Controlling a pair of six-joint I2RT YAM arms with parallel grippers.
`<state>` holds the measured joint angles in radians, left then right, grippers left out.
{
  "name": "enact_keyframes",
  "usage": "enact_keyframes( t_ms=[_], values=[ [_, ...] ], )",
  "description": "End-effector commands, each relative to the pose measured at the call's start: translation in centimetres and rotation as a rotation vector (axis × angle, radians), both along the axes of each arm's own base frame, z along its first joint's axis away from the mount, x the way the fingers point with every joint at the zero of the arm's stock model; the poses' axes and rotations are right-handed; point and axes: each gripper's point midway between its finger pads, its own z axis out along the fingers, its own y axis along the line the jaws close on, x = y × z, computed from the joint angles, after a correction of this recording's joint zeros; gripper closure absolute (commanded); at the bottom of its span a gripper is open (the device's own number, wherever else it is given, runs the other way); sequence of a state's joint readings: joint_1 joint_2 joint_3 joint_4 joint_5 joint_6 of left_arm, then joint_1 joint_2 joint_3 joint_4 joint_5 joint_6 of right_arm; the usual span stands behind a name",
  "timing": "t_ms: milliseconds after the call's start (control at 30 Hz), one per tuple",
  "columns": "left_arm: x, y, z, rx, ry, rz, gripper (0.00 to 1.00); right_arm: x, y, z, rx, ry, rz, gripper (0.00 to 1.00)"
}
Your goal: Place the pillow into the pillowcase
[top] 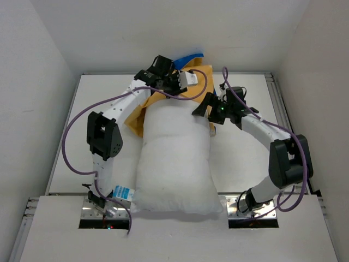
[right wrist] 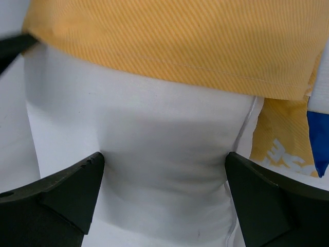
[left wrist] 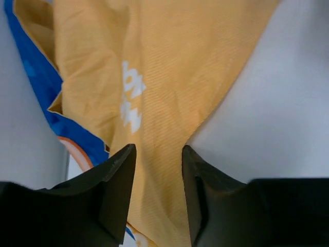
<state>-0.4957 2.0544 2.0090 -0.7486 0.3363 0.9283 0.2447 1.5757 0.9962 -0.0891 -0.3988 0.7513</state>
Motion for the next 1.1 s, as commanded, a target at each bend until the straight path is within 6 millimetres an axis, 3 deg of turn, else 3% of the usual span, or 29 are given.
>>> enact_keyframes(
  t_ms=[0, 33, 100, 133, 200, 233, 267, 333, 367, 400, 433, 500, 600, 633, 700, 733, 833, 933, 1033, 1067],
  values=[
    [3.1, -0.2, -0.3, -0.004, -0.092, 0.088, 0.63, -0.4, 1.0, -0.2, 0.037, 0.009, 0.041, 0.01],
    [3.4, -0.3, -0.2, -0.01, -0.1, 0.092, 0.78, -0.4, 1.2, -0.6, 0.043, 0.016, 0.048, 0.01],
    [2.9, -1.0, 0.2, -0.032, -0.093, 0.076, 0.94, -0.4, 1.6, -1.1, 0.046, 0.026, 0.058, 0.01],
    [2.4, -1.3, 0.6, -0.04, -0.088, 0.062, 1.0, -0.2, 1.8, -1.6, 0.046, 0.032, 0.057, 0.01],
    [1.3, -2.3, 1.4, -0.065, -0.076, 0.015, 1.0, 0.3, 2.6, -1.4, 0.075, 0.013, 0.076, 0.07],
    [0.8, -2.8, 2.0, -0.081, -0.071, 0.002, 1.0, 0.4, 3.1, -1.7, 0.095, 0.023, 0.081, 0.15],
    [-0.2, -3.8, 2.7, -0.11, -0.052, -0.033, 1.0, 0.8, 3.7, -0.9, 0.124, 0.006, 0.104, 0.41],
    [-1.5, -4.9, 5.0, -0.155, -0.036, -0.072, 1.0, 1.7, 4.9, 0.7, 0.163, -0.041, 0.125, 0.74],
    [-2.7, -5.9, 6.1, -0.196, -0.013, -0.113, 1.0, 2.4, 5.4, 2.5, 0.177, -0.091, 0.135, 0.91],
    [-3.6, -6.3, 7.5, -0.217, 0.0, -0.133, 1.0, 2.7, 6.4, 3.9, 0.185, -0.149, 0.155, 1.0],
    [-4.4, -6.7, 8.2, -0.236, 0.017, -0.159, 1.0, 2.9, 7.0, 5.6, 0.193, -0.221, 0.178, 1.0],
    [-6.8, -7.2, 9.5, -0.27, 0.069, -0.229, 1.0, 2.8, 8.1, 11.1, 0.245, -0.45, 0.204, 1.0],
    [-9.4, -6.9, 9.9, -0.285, 0.137, -0.281, 1.0, 1.6, 8.2, 15.9, 0.304, -0.667, 0.174, 1.0],
    [-9.9, -6.8, 9.8, -0.282, 0.152, -0.297, 1.0, 2.2, 7.4, 16.3, 0.299, -0.685, 0.11, 1.0],
    [-11.8, -6.4, 9.8, -0.278, 0.184, -0.348, 1.0, 2.8, 6.5, 15.3, 0.277, -0.67, 0.038, 1.0],
    [-12.3, -6.2, 10.0, -0.28, 0.194, -0.355, 1.0, 4.2, 5.0, 14.4, 0.243, -0.651, -0.07, 1.0],
    [-13.7, -5.5, 9.3, -0.265, 0.239, -0.368, 1.0, 6.0, 1.7, 9.6, 0.211, -0.496, -0.306, 1.0],
    [-14.8, -4.6, 8.3, -0.244, 0.278, -0.376, 1.0, 7.1, 0.0, 7.9, 0.215, -0.459, -0.441, 1.0],
    [-16.2, -3.6, 6.6, -0.203, 0.334, -0.39, 1.0, 7.9, -2.6, 4.0, 0.105, -0.331, -0.624, 1.0],
    [-16.5, -3.1, 5.6, -0.187, 0.359, -0.377, 1.0, 8.2, -3.4, 3.7, 0.103, -0.32, -0.66, 1.0]
  ],
)
